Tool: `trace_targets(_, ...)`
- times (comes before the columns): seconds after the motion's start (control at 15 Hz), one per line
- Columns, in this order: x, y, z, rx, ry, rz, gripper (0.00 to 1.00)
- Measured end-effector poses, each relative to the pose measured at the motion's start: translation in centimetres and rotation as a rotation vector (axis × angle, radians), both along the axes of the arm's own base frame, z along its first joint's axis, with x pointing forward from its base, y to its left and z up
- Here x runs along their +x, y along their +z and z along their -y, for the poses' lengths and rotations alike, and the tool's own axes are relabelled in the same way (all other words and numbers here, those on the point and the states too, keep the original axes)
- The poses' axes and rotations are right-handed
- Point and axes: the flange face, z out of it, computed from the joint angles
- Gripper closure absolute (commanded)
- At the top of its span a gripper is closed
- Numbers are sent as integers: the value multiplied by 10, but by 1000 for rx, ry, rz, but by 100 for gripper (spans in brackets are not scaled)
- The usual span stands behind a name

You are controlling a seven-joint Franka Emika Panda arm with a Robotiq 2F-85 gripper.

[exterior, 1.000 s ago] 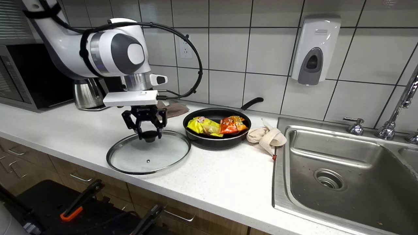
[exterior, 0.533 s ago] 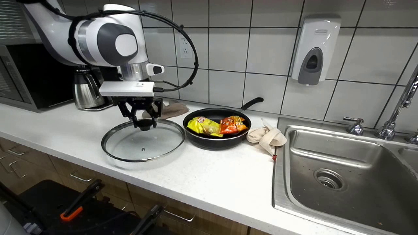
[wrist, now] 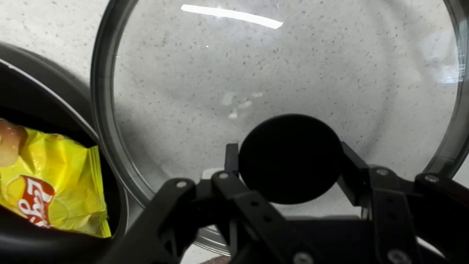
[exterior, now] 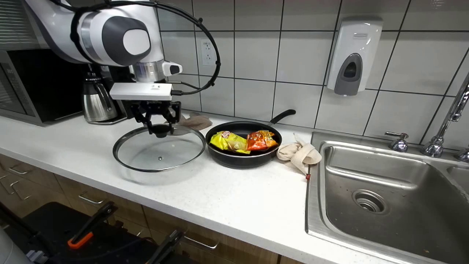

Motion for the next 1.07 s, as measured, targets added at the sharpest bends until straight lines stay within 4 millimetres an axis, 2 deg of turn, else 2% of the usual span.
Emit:
trace_targets(0.67,27,33,42,-9,-69,83,61)
trace_targets(1.07,41,44,100,-25,-177,113,61)
